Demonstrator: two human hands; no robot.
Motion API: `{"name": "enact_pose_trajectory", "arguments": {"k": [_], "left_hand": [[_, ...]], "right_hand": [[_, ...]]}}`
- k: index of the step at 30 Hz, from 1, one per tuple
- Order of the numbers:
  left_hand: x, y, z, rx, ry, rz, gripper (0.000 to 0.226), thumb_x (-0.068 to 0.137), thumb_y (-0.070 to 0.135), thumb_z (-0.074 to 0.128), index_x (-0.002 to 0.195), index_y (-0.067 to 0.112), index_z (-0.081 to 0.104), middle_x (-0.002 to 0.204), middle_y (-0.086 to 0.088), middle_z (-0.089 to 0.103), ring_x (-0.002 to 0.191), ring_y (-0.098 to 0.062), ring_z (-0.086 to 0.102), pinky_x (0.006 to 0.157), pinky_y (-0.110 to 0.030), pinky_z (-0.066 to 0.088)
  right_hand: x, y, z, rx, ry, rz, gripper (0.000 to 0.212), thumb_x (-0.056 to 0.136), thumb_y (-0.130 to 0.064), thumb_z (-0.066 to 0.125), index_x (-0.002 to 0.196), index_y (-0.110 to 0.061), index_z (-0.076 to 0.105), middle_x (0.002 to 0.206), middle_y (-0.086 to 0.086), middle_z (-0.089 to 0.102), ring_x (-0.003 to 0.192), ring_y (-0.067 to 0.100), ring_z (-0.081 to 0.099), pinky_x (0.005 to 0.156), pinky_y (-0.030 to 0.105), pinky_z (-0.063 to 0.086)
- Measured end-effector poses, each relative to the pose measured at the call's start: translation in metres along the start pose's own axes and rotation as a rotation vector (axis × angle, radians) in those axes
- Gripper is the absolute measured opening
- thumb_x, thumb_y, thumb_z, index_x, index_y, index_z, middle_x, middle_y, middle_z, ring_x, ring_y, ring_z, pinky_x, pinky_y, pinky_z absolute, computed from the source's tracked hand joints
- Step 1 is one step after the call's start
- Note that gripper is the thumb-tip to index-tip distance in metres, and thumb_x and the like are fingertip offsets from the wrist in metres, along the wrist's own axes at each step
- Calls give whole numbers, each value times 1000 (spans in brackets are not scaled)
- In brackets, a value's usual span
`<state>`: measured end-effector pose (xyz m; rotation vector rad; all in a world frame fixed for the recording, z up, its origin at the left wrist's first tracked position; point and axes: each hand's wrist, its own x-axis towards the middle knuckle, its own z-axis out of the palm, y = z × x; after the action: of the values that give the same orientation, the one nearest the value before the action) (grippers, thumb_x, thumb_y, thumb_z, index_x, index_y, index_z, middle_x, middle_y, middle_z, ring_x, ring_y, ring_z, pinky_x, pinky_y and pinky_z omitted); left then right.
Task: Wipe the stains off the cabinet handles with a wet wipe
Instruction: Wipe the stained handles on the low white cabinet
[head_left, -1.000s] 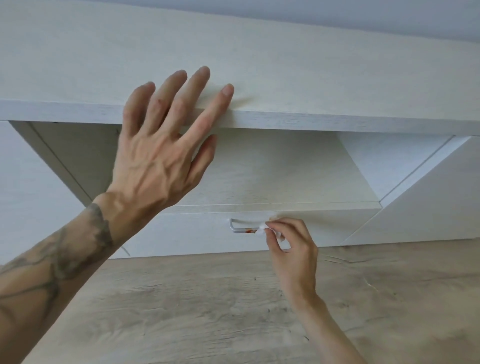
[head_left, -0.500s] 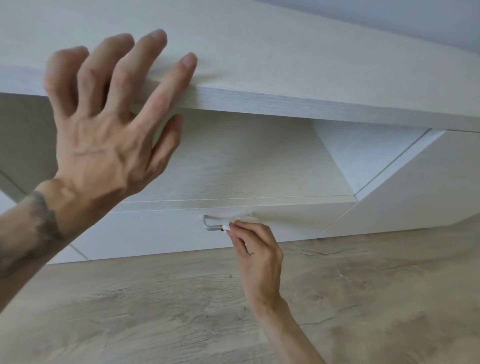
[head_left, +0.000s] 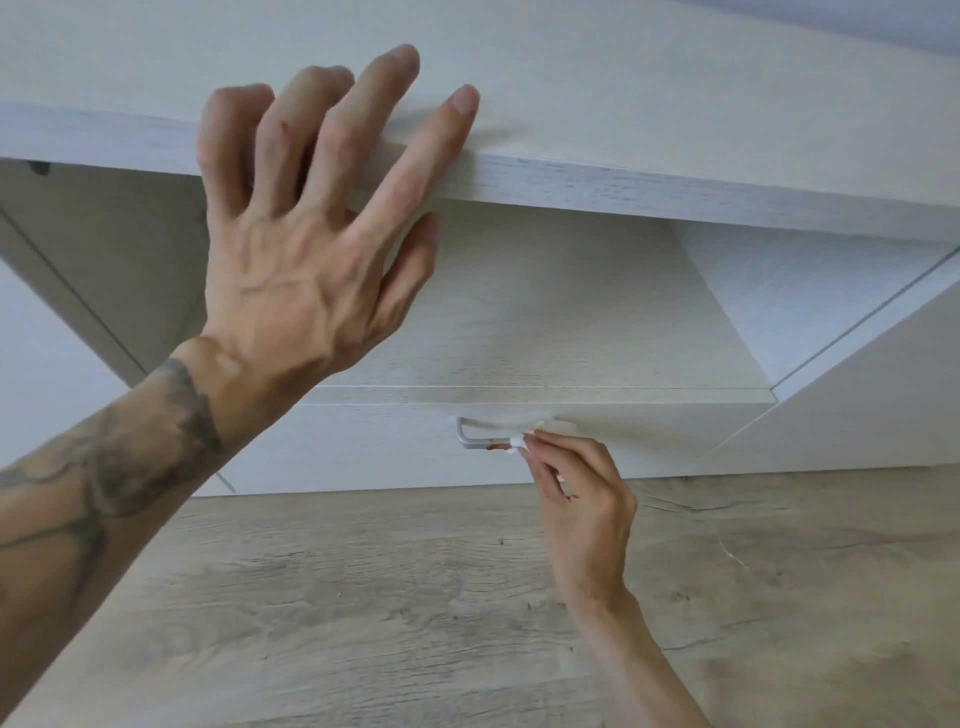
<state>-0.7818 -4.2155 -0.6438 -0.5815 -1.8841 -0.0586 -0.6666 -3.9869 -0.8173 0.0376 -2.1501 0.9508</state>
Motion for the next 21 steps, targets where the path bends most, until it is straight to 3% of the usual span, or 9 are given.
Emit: {"name": "enact_pose_trajectory", "arguments": {"k": [6, 10, 15, 21], "left_hand": [[1, 1, 2, 18, 18, -2, 56, 106, 30, 51, 160, 20, 41, 154, -18, 52, 131, -32, 39, 106, -52, 26], [0, 2, 1, 18, 15, -17, 55, 106, 30, 52, 160, 20, 43, 155, -18, 52, 131, -32, 38, 107, -53, 27], [0, 2, 1, 22, 14, -12, 55, 106, 31, 52, 160, 20, 43, 155, -17, 51, 131, -32, 39, 107, -53, 27], [-1, 4, 1, 22, 14, -21, 55, 106, 31, 52, 159, 20, 44, 154, -18, 53, 131, -33, 38, 107, -53, 27]], "right_hand": [[1, -15, 15, 14, -97, -42, 23, 85, 2, 84, 106, -7, 83, 105, 3, 73, 100, 11, 73, 90, 26, 62], [4, -3, 1, -31, -27, 6, 24, 83, 1, 86, 106, -7, 83, 104, 0, 73, 99, 11, 74, 87, 29, 63], [1, -13, 14, 2, -101, -22, 23, 85, 0, 84, 107, -7, 83, 106, 3, 73, 101, 12, 73, 87, 29, 63], [2, -14, 11, -20, -66, -5, 22, 85, -1, 84, 106, -6, 83, 104, 3, 73, 98, 11, 73, 86, 27, 63]]}}
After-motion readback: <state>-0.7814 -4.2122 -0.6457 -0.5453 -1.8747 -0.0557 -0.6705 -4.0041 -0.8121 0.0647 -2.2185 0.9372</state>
